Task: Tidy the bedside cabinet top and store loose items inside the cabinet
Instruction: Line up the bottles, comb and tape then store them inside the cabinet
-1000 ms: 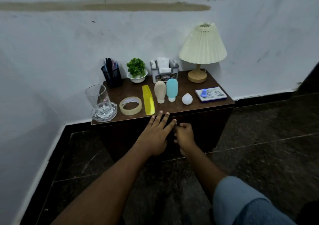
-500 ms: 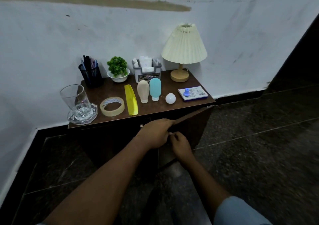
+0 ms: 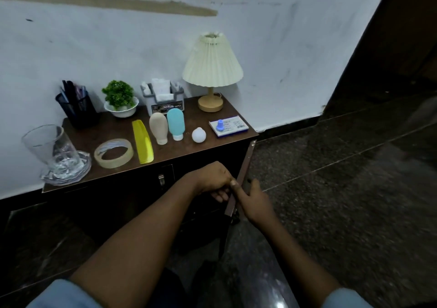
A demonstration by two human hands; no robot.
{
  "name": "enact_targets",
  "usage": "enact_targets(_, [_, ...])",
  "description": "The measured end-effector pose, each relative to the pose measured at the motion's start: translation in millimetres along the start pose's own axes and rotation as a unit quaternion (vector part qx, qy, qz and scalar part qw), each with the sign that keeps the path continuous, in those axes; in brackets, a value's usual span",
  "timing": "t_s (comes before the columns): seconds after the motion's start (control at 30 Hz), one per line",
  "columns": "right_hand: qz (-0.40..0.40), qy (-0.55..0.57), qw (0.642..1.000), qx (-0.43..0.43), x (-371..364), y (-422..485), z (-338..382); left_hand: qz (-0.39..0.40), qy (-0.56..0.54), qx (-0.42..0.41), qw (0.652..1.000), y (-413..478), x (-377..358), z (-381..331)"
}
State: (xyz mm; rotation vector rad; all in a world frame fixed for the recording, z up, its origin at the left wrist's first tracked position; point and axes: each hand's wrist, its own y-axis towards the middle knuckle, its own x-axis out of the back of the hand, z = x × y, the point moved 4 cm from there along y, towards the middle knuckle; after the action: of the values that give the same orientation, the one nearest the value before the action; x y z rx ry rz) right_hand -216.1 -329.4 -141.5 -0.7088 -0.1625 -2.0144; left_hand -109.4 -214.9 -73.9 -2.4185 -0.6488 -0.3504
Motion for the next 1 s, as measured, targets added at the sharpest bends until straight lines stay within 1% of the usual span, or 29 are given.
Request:
enact_targets(0.1, [0.077,0.015,0.997,0.024,21.0,7.9,6.4,-0.029,0.09,-0.072,0.993,6.8,6.4,-7.4])
enact_targets(0.17, [0.09,-0.025,0.994,0.052,36.0,10.9,15.3,-0.039,0.112,-0.089,0.989,7.4,5.9,-7.4])
enact_targets(0.23, [0.095,-0.039,0.993,0.061,44.4,10.3,18.9,-0.043,0.118,-0.091,0.988,6.2,3.6,-6.7])
enact_targets(0.3, [0.112,-0.015,0.992,0.055,45.7,7.5,19.4,-0.026,0.144,-0.095,0.985,7.7,2.4,-5.2])
enact_targets(0.33, [0.119,0.006,0.992,0.047,44.3,6.5,19.6,-0.009,0.188,-0.1,0.977,8.8,1.6,-4.5])
enact_targets(0.43, [0.123,0.035,0.992,0.017,37.4,10.0,24.4,0.049,0.341,-0.079,0.936,10.2,-5.7,5.8])
enact_targets(0.5, [0.113,0.001,0.994,0.001,35.9,10.6,33.1,0.079,0.406,-0.041,0.91,7.6,-14.4,14.4])
enact_targets(0.57, [0.117,-0.048,0.992,-0.007,36.6,11.2,37.7,0.097,0.448,-0.017,0.888,8.0,-24.6,19.5])
enact_targets(0.63, [0.127,-0.088,0.988,-0.017,40.5,10.3,39.3,0.091,0.472,-0.021,0.877,13.1,-32.2,18.1])
enact_targets(0.73, [0.13,-0.164,0.977,-0.028,55.1,12.8,34.0,0.056,0.508,-0.052,0.858,21.6,-39.9,9.8])
enact_targets(0.87, [0.112,-0.26,0.958,-0.04,87.6,17.9,18.0,0.033,0.52,-0.101,0.847,32.8,-60.3,-8.9])
enact_targets(0.93, [0.097,-0.299,0.949,-0.041,99.9,19.1,8.5,0.032,0.509,-0.116,0.852,37.0,-74.0,-16.9])
enact_targets(1.0, [0.064,-0.35,0.934,-0.038,107.4,19.7,-1.8,0.033,0.501,-0.115,0.857,40.6,-84.5,-20.6])
